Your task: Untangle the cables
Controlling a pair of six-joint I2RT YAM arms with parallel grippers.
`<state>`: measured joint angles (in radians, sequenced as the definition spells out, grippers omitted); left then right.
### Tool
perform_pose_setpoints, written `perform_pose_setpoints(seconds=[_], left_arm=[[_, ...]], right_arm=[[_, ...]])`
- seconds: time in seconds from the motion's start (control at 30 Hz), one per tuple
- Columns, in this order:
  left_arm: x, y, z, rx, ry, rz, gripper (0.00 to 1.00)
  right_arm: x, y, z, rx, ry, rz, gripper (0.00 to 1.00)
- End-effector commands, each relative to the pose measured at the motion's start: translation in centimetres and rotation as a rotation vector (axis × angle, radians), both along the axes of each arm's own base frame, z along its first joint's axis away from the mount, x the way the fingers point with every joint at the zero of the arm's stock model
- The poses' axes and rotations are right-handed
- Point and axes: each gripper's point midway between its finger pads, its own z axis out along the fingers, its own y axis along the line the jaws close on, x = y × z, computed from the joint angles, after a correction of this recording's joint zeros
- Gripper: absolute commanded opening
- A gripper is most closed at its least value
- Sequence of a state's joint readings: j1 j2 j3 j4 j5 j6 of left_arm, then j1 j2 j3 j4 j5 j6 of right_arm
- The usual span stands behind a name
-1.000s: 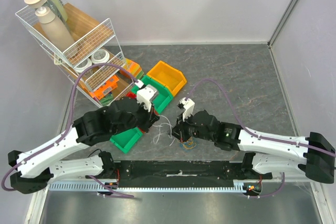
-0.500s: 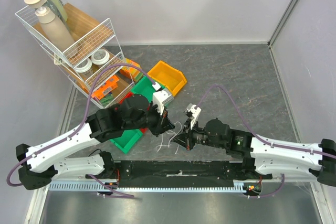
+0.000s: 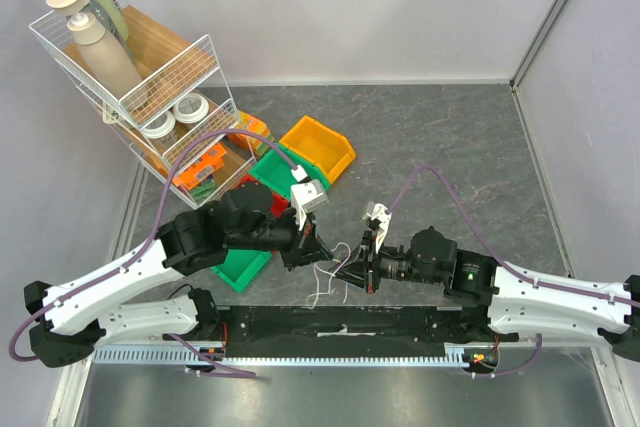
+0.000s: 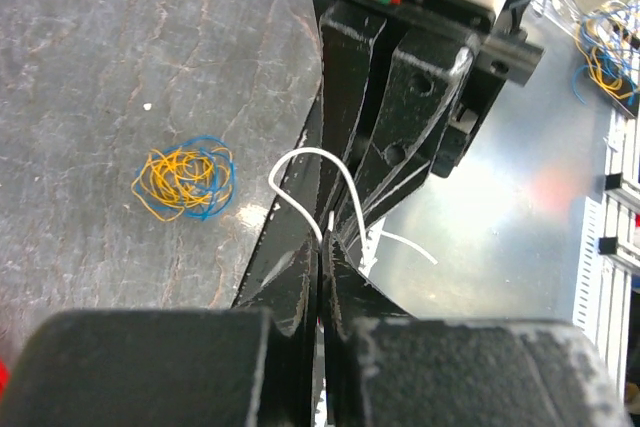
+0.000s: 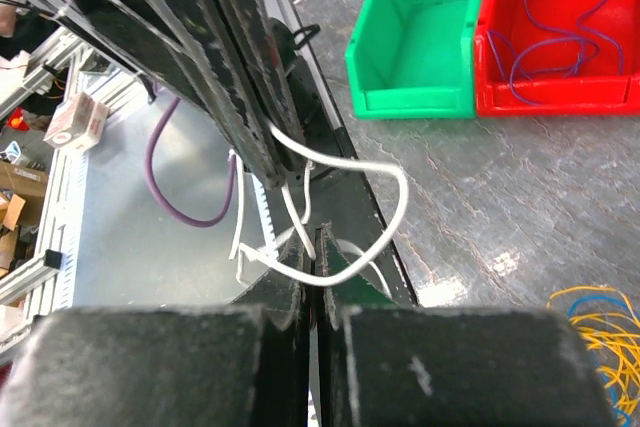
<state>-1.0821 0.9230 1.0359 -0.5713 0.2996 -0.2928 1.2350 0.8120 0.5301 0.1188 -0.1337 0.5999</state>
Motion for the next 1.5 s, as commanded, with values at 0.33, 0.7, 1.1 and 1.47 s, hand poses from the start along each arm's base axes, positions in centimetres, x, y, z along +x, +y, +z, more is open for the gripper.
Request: perform_pose_setpoints(seconds=[0.33,0.7,1.1,1.47], left_arm=[[-2.2,-0.8,-0.4,-0.014,0.034,-0.163,0.08],[0.8,0.0,-1.3,0.055,-0.025,0.008,0.02],[8.1,7.5,0.6,0.177,-0.18,0.581,0.02],[11.9,19.1,0.0,0.518,-0.332,1.155,0.02]], right_arm=[[-0.8,-0.1,1.4,0.05,-0.036,0.045,0.0],[-0.7,-0.5,1.4,0.05,-0.036,0.028,0.0],[7.4,-7.5,-5.1,-0.256,0.026,-0.577,0.86],[8.6,-12.2,-6.9,-0.301,0.085,-0.8,0.91]])
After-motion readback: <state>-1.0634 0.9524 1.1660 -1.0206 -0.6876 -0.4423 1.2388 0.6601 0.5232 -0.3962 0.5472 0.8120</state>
